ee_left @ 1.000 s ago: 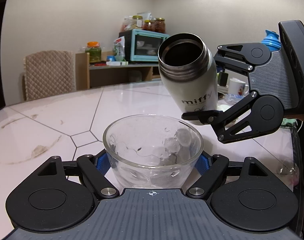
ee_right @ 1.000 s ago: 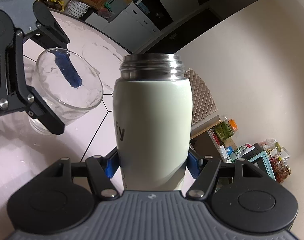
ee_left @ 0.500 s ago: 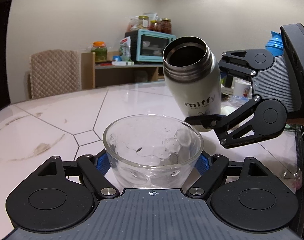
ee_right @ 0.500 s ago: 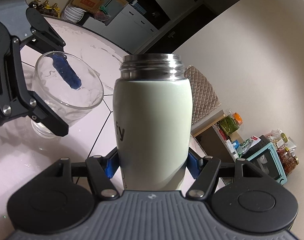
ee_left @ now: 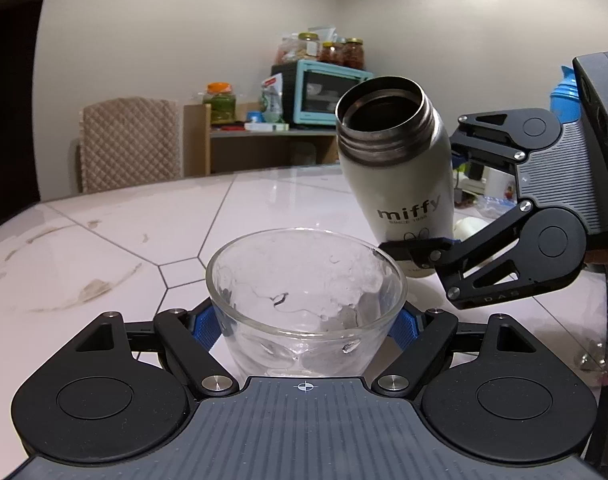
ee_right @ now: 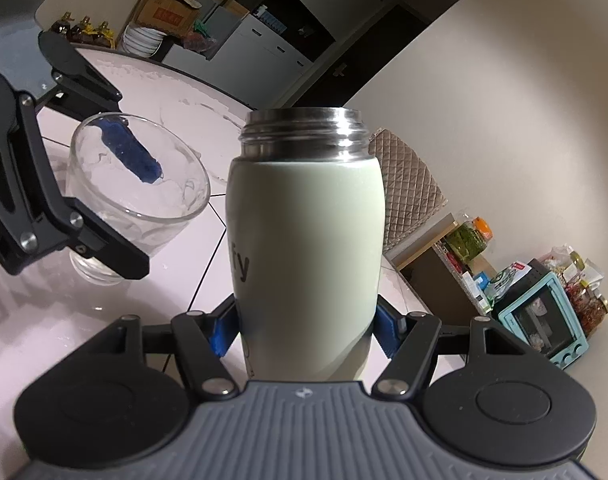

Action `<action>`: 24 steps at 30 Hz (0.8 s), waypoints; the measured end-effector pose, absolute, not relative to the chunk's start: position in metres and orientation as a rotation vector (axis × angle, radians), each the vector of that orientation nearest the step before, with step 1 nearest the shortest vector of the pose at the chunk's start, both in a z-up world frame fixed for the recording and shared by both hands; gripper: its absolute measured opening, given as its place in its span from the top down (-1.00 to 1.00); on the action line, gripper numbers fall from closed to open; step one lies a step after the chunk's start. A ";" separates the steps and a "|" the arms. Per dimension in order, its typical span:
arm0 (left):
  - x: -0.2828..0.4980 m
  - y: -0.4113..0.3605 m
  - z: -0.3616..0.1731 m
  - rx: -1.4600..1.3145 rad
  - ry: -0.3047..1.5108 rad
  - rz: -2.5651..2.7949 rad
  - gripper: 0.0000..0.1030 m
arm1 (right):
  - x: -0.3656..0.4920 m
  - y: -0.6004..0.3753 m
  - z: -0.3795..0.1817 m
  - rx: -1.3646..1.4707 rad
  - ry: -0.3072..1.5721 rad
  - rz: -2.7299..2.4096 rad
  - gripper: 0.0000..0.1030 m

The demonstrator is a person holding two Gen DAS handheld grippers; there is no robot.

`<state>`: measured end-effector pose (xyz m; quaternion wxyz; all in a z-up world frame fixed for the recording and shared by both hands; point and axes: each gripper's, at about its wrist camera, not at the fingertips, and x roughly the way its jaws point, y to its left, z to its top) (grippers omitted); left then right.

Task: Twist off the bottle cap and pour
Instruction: 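Raise the bottle upright and move it beside the glass with the right gripper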

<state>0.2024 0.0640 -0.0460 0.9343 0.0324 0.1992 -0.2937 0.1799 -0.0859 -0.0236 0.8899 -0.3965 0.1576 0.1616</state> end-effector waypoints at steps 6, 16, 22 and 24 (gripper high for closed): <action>0.201 0.062 -0.045 0.058 0.408 -0.570 -0.65 | 0.182 -0.093 -0.021 -0.788 0.333 0.338 -0.35; 0.201 0.059 -0.045 0.042 0.408 -0.524 -0.65 | 0.187 -0.104 -0.017 -0.723 0.350 0.346 -0.35; 0.199 0.056 -0.045 0.040 0.408 -0.495 -0.65 | 0.192 -0.114 -0.015 -0.676 0.367 0.354 -0.35; 0.199 0.055 -0.045 0.037 0.409 -0.483 -0.65 | 0.192 -0.116 -0.015 -0.665 0.368 0.355 -0.35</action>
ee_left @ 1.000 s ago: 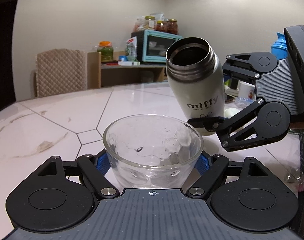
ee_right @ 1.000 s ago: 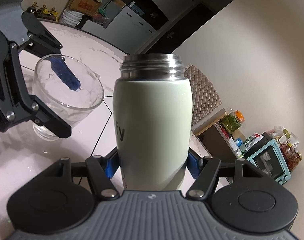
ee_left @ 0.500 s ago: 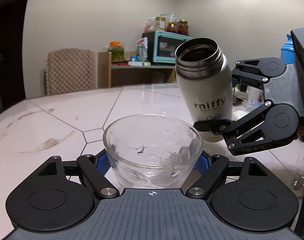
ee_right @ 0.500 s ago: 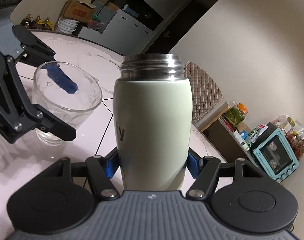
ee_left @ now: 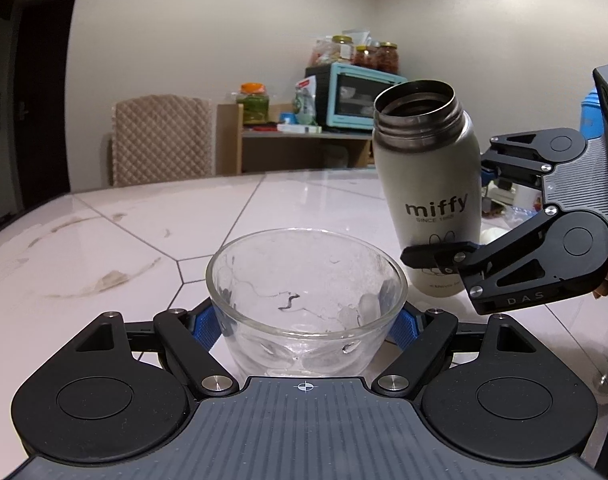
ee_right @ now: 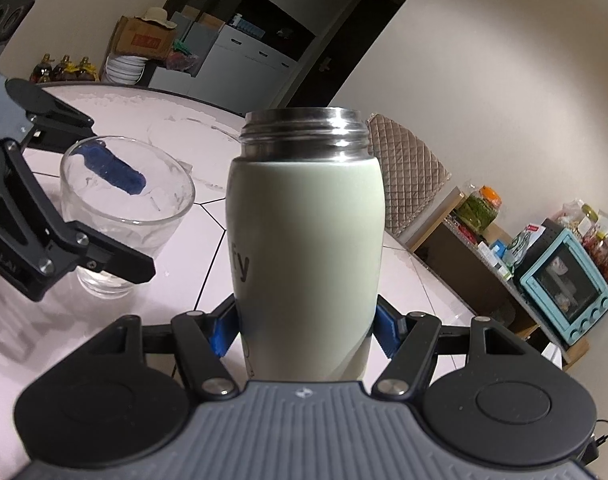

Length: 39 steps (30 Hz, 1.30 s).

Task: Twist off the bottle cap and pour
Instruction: 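Raise the bottle upright and move it beside the glass with the right gripper, then lower the glass toward the table with the left gripper while the right gripper lowers the bottle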

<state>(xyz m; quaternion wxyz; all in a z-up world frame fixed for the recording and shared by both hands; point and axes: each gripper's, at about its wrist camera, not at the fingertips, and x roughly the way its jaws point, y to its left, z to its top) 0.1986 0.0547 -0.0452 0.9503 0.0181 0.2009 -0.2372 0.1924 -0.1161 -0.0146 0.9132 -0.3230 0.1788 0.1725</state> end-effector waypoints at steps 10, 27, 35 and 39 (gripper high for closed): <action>0.197 0.050 -0.045 0.028 0.408 -0.431 -0.65 | 0.197 -0.133 -0.014 -0.579 0.394 0.369 -0.35; 0.193 0.041 -0.044 0.003 0.408 -0.332 -0.65 | 0.202 -0.164 -0.009 -0.441 0.426 0.377 -0.35; 0.192 0.037 -0.044 -0.011 0.408 -0.273 -0.65 | 0.204 -0.175 -0.009 -0.383 0.443 0.383 -0.35; 0.190 0.035 -0.044 -0.011 0.408 -0.248 -0.65 | 0.207 -0.181 -0.008 -0.353 0.447 0.387 -0.35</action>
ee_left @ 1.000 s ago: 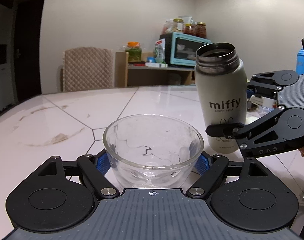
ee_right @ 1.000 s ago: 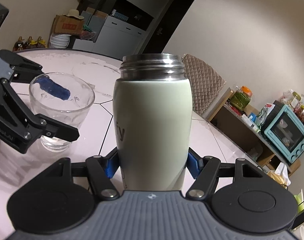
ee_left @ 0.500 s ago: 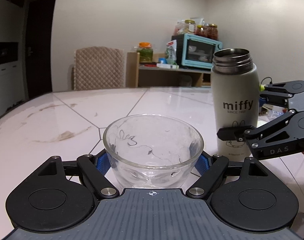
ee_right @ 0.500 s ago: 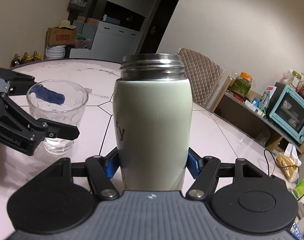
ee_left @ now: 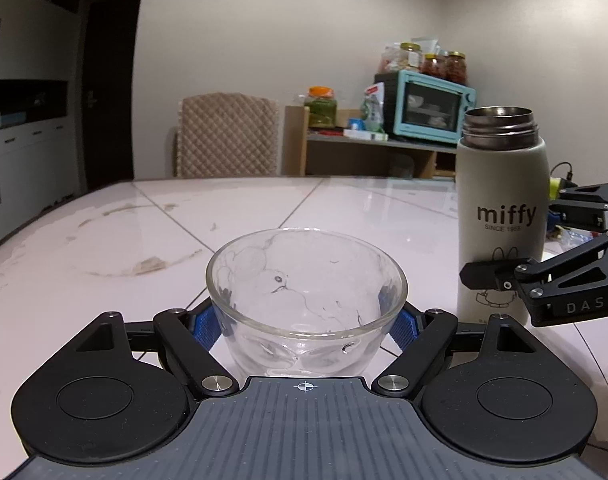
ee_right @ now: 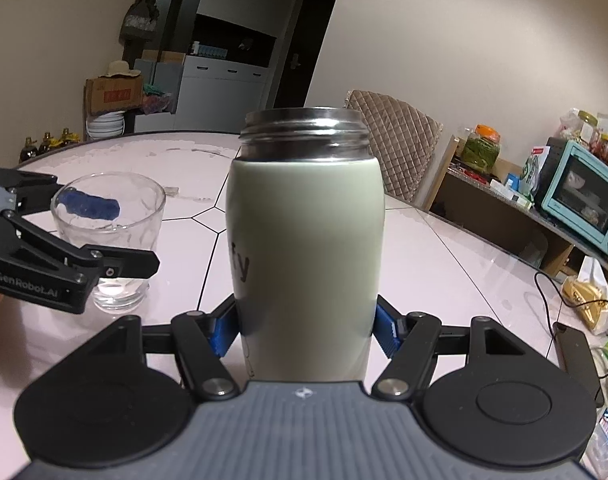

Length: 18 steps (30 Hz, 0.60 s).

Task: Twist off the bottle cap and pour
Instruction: 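Lower the glass toward the table with the left gripper while the right gripper lowers the bottle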

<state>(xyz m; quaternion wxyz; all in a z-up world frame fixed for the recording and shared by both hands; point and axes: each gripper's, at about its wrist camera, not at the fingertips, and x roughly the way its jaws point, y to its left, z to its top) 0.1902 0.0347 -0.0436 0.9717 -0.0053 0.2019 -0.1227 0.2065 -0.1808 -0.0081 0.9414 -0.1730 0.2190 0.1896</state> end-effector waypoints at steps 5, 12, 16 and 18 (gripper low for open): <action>0.189 0.032 -0.044 -0.017 0.407 -0.215 -0.65 | 0.210 -0.187 -0.009 -0.315 0.454 0.392 -0.35; 0.192 0.029 -0.043 -0.025 0.409 -0.178 -0.65 | 0.217 -0.198 -0.009 -0.219 0.472 0.395 -0.35; 0.193 0.027 -0.043 -0.031 0.408 -0.155 -0.65 | 0.222 -0.201 -0.010 -0.174 0.468 0.390 -0.35; 0.193 0.026 -0.043 -0.034 0.408 -0.145 -0.65 | 0.224 -0.202 -0.010 -0.154 0.467 0.388 -0.35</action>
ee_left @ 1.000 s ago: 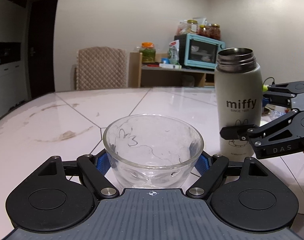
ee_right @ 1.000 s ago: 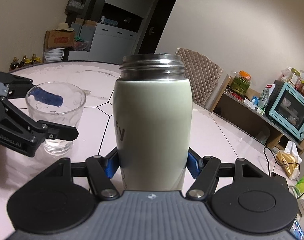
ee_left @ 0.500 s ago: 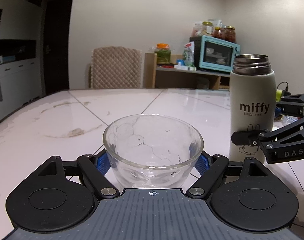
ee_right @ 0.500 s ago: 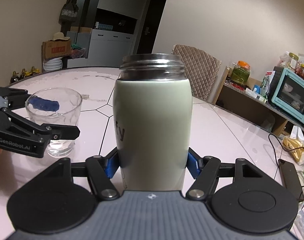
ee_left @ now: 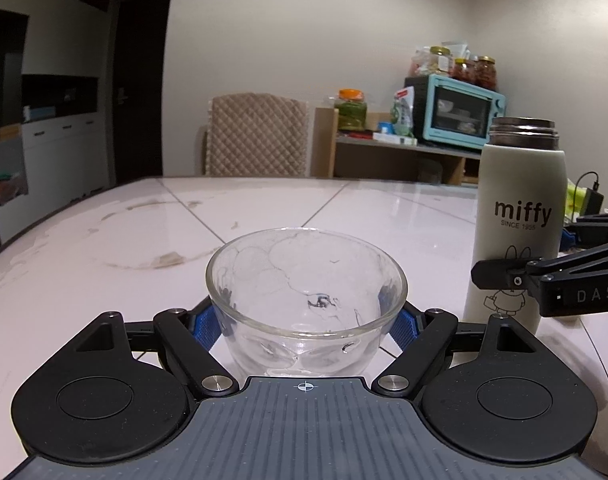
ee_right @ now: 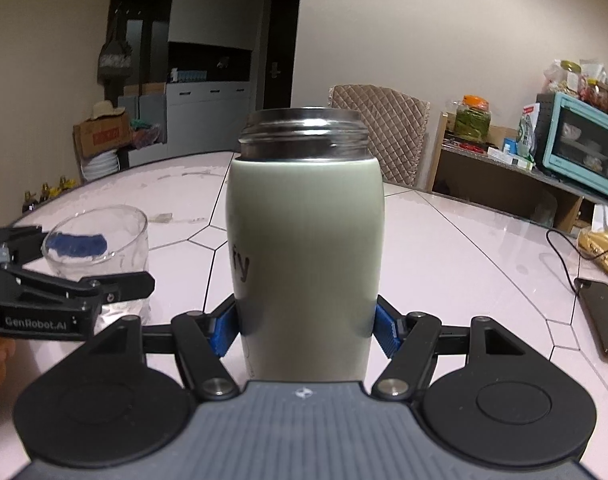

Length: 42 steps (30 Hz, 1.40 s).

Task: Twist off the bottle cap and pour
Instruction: 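Lower the glass toward the table with the left gripper while the right gripper lowers the bottle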

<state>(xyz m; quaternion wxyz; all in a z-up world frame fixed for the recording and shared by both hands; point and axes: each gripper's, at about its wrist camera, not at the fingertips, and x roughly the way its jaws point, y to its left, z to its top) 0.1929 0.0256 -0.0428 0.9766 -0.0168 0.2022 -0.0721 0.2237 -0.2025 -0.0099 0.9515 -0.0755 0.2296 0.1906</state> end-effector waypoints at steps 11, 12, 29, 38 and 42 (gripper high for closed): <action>0.192 0.017 -0.042 -0.045 0.407 -0.082 -0.65 | 0.231 -0.211 -0.014 -0.074 0.462 0.383 -0.35; 0.192 0.017 -0.042 -0.047 0.407 -0.076 -0.65 | 0.232 -0.213 -0.014 -0.065 0.461 0.380 -0.35; 0.190 0.009 -0.041 -0.069 0.404 0.010 -0.65 | 0.227 -0.215 -0.018 -0.070 0.423 0.382 -0.35; 0.190 0.007 -0.042 -0.071 0.406 0.042 -0.65 | 0.220 -0.216 -0.022 -0.083 0.401 0.382 -0.35; 0.189 0.006 -0.042 -0.073 0.409 0.050 -0.65 | 0.219 -0.218 -0.023 -0.076 0.402 0.386 -0.35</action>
